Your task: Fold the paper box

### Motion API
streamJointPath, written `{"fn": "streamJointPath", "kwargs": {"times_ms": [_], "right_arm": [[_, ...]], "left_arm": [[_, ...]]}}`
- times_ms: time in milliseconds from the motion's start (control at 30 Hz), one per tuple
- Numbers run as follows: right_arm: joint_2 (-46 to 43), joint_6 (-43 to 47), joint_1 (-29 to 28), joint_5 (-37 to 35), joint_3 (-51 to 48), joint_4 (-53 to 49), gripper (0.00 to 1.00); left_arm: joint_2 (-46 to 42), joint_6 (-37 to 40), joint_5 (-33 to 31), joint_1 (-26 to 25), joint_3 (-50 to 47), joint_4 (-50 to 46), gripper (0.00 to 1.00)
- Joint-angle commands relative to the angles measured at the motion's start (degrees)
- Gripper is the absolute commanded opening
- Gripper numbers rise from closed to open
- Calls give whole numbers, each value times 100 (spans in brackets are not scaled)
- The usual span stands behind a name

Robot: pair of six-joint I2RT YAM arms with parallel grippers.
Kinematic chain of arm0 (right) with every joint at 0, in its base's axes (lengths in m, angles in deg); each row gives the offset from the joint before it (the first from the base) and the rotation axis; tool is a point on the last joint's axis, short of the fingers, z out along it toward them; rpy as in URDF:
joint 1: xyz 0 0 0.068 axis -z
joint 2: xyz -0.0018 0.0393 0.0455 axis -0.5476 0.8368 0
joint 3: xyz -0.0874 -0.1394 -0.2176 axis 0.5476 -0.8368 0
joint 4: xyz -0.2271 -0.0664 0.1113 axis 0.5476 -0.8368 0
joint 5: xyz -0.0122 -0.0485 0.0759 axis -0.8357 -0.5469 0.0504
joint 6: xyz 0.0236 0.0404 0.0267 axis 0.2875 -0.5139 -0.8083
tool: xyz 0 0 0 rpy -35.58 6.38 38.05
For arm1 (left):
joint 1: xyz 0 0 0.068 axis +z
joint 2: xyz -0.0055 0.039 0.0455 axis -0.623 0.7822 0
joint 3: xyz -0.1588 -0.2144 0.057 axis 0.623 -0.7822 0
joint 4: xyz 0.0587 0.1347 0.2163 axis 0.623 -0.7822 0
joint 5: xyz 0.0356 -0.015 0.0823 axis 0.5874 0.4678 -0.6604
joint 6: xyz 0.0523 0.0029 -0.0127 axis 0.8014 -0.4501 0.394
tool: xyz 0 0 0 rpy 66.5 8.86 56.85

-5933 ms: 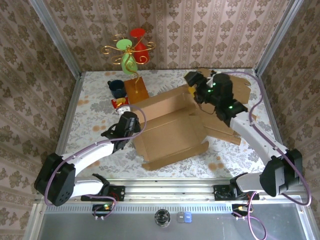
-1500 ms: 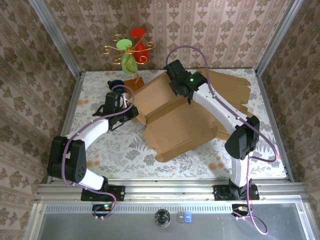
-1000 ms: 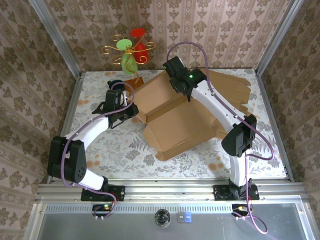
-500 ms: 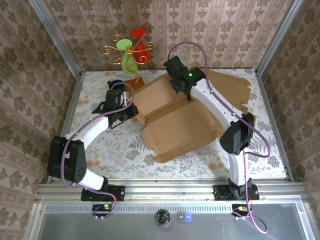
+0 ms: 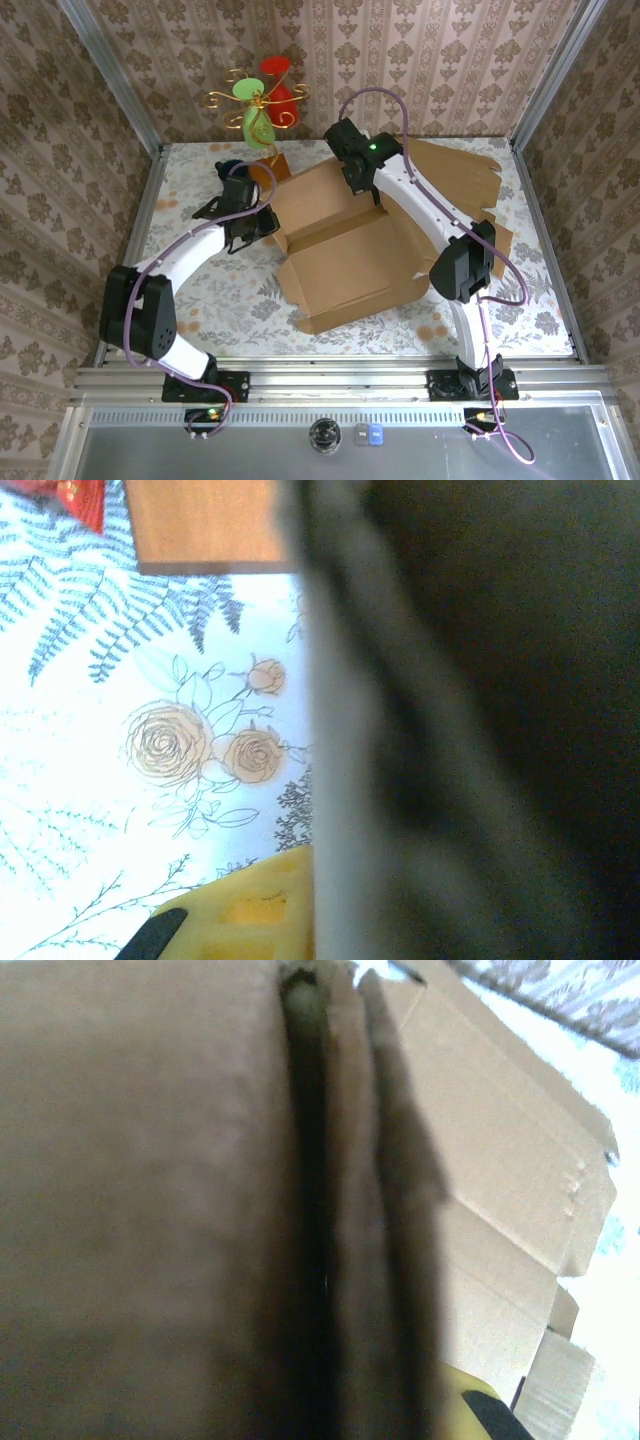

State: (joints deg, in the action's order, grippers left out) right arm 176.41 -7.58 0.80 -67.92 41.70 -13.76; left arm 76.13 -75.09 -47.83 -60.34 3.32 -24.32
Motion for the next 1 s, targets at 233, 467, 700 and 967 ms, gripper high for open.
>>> {"fn": "streamJointPath", "kwargs": {"times_ms": [233, 467, 700, 967], "right_arm": [[88, -417, 15, 206, -460, -433, 0], [159, -454, 24, 283, -531, -445, 0], [149, -452, 26, 355, -606, -390, 0], [136, -491, 32, 391, -739, -353, 0]], "left_arm": [[728, -133, -707, -368, 425, -625, 16], [1060, 20, -1070, -572, 647, -913, 17], [1315, 89, -1218, -689, 765, -954, 4], [1572, 124, -1267, -782, 959, -1124, 0]]}}
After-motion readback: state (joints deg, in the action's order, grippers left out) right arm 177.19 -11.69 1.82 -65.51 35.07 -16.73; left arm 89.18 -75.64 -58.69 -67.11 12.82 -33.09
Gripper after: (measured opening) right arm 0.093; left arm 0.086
